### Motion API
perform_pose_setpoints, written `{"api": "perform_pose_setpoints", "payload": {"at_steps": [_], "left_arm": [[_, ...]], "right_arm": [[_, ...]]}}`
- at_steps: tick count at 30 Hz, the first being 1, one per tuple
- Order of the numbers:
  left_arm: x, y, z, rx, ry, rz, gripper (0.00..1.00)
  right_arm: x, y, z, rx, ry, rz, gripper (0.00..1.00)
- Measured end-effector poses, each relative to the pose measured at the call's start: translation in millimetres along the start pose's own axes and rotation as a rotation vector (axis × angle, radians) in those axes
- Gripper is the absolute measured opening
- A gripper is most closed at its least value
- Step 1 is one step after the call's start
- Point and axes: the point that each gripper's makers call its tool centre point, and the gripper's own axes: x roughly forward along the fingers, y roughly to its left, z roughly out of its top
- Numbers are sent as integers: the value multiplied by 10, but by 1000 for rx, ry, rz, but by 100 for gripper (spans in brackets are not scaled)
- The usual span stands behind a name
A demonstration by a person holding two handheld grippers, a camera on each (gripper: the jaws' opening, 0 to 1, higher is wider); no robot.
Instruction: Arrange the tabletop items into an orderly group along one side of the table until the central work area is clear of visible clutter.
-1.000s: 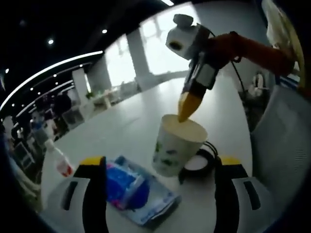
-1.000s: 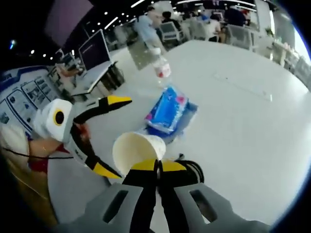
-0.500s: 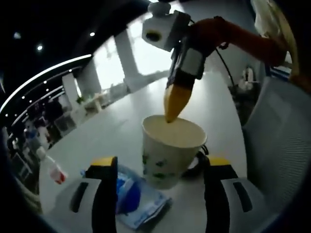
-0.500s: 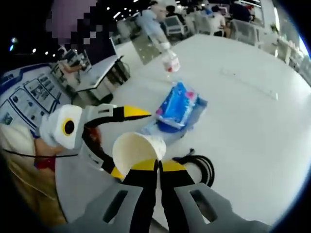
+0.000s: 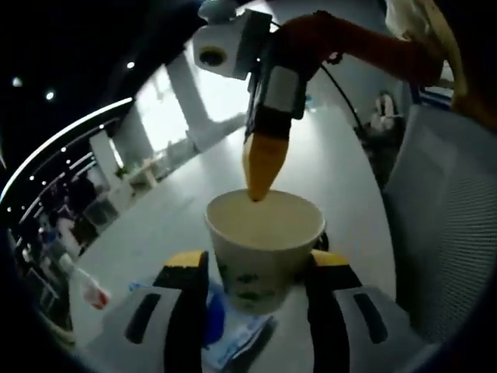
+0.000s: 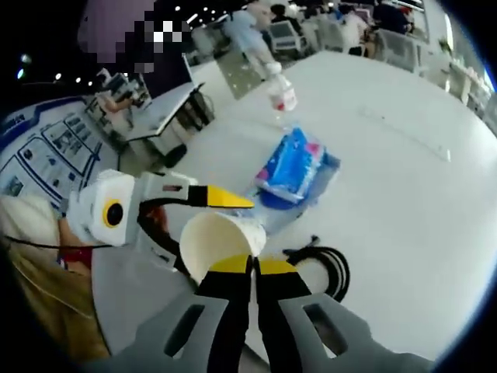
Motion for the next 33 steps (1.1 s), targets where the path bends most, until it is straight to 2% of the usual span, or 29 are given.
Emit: {"api": "perform_pose_setpoints", "payload": {"at_steps": [10, 14, 20, 22, 28, 33], "left_arm": [[3, -52, -1, -16, -2, -20, 42], [3, -47, 1, -28, -4, -20, 42], [-13, -36, 20, -80, -28, -16, 42], [-16, -45, 45, -101, -40, -22, 42], [-25, -16, 95, -126, -55, -10, 42], [-34, 30, 81, -158, -57, 3, 42]], "right_arm": [[3, 28, -9, -31, 1, 7, 2], [-1, 40, 8, -75, -10, 6, 2], [-4, 42, 54, -117, -35, 5, 3], [-8, 46, 106, -140, -66, 3, 3], [-88, 83, 315, -182, -175, -2, 20], [-146, 84, 401, -206, -227, -15, 39]]}}
